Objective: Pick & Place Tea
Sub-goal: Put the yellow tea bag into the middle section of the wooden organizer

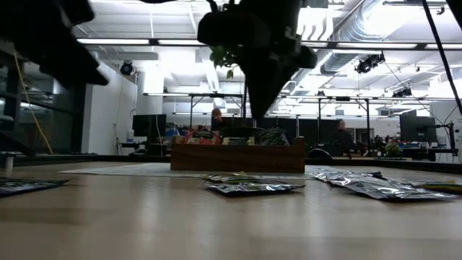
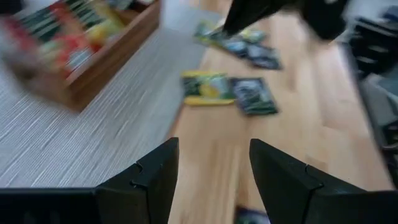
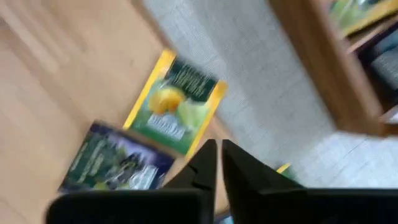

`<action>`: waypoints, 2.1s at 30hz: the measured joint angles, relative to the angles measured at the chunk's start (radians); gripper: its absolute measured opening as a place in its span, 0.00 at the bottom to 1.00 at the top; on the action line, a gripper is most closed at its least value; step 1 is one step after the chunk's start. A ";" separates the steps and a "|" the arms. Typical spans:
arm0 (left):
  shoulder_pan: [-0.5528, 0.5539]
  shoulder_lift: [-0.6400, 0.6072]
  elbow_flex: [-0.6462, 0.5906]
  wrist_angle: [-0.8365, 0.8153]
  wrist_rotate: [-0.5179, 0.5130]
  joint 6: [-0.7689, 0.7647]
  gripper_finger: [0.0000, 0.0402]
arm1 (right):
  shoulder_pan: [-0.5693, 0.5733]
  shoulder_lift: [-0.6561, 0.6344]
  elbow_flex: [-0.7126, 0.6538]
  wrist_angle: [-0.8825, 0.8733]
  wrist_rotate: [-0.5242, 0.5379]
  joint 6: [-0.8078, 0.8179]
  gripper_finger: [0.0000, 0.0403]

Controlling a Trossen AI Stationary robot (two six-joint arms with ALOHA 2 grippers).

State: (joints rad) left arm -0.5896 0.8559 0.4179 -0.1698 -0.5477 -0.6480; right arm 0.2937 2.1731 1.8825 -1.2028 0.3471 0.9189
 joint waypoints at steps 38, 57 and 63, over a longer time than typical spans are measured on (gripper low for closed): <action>0.433 0.661 0.031 0.825 0.693 0.193 0.48 | 0.076 -0.385 -0.878 1.112 -0.021 -0.038 0.00; 0.433 0.748 0.101 0.779 0.643 0.172 0.48 | 0.000 -0.348 -0.877 1.126 -0.079 -0.345 0.00; 0.433 0.748 0.101 0.762 0.636 0.172 0.48 | 0.000 -0.315 -0.877 1.129 -0.114 -0.383 0.00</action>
State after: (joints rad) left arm -0.1570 1.6039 0.5194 0.5923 0.0884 -0.4763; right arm 0.2939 1.8576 1.0050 -0.0735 0.2329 0.5363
